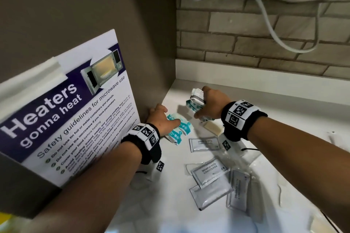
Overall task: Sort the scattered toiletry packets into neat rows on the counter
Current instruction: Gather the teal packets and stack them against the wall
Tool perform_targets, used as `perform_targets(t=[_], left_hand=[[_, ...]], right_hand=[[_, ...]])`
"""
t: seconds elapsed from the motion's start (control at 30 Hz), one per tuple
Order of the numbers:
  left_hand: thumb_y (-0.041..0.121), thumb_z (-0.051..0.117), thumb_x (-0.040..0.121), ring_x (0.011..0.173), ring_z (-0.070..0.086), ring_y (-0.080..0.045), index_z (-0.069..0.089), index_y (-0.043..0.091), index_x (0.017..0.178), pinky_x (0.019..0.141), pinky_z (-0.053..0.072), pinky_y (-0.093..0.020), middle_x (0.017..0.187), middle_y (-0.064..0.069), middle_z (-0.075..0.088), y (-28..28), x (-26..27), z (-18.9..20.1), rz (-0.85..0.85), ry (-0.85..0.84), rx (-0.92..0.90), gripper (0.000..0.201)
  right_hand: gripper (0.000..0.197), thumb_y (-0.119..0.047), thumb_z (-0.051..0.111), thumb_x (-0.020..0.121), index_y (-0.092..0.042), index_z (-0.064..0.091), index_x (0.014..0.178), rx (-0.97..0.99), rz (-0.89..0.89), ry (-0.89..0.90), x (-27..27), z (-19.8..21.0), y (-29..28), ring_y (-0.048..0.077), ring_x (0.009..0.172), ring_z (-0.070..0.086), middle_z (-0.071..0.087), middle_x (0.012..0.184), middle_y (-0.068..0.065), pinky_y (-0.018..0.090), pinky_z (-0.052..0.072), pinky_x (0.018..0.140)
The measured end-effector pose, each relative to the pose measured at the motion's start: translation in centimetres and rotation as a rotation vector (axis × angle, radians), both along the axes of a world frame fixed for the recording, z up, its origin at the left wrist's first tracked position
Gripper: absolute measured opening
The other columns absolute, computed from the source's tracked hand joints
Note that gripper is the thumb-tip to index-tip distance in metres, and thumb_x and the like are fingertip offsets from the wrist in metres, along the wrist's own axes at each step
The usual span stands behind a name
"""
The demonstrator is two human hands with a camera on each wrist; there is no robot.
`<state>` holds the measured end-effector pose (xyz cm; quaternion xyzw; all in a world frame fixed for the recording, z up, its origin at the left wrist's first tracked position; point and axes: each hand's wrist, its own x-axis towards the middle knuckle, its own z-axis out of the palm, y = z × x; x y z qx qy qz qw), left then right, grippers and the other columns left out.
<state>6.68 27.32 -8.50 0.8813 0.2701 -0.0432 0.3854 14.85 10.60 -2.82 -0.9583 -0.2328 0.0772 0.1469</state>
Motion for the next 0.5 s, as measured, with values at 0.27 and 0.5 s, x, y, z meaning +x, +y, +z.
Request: perform_targets(t=[0.27,0.5], left_hand=[[0.031,0.072,0.076,0.122,0.042,-0.024,0.046,0.025,0.128,0.106,0.036,-0.030,0.134,-0.004,0.047,-0.2,-1.1,-0.6,-0.225,0.037,0.259,0.058],[0.027,0.052,0.092,0.146,0.025,-0.022,0.039,0.029,0.147,0.120,0.018,-0.033,0.160,0.003,0.026,-0.7,-0.2,0.3,-0.610,0.121,0.418,0.056]], right_hand=[[0.061,-0.026,0.089,0.059,-0.019,0.044,0.099,0.069,0.032,0.101,1.0,-1.4,0.2,0.023,0.081,0.060,0.063,0.091,0.000,0.026,0.044,0.065],[0.062,-0.023,0.090,0.058,-0.020,0.045,0.100,0.081,0.054,0.154,1.9,-1.4,0.2,0.021,0.084,0.060,0.060,0.093,-0.002,0.026,0.050,0.065]])
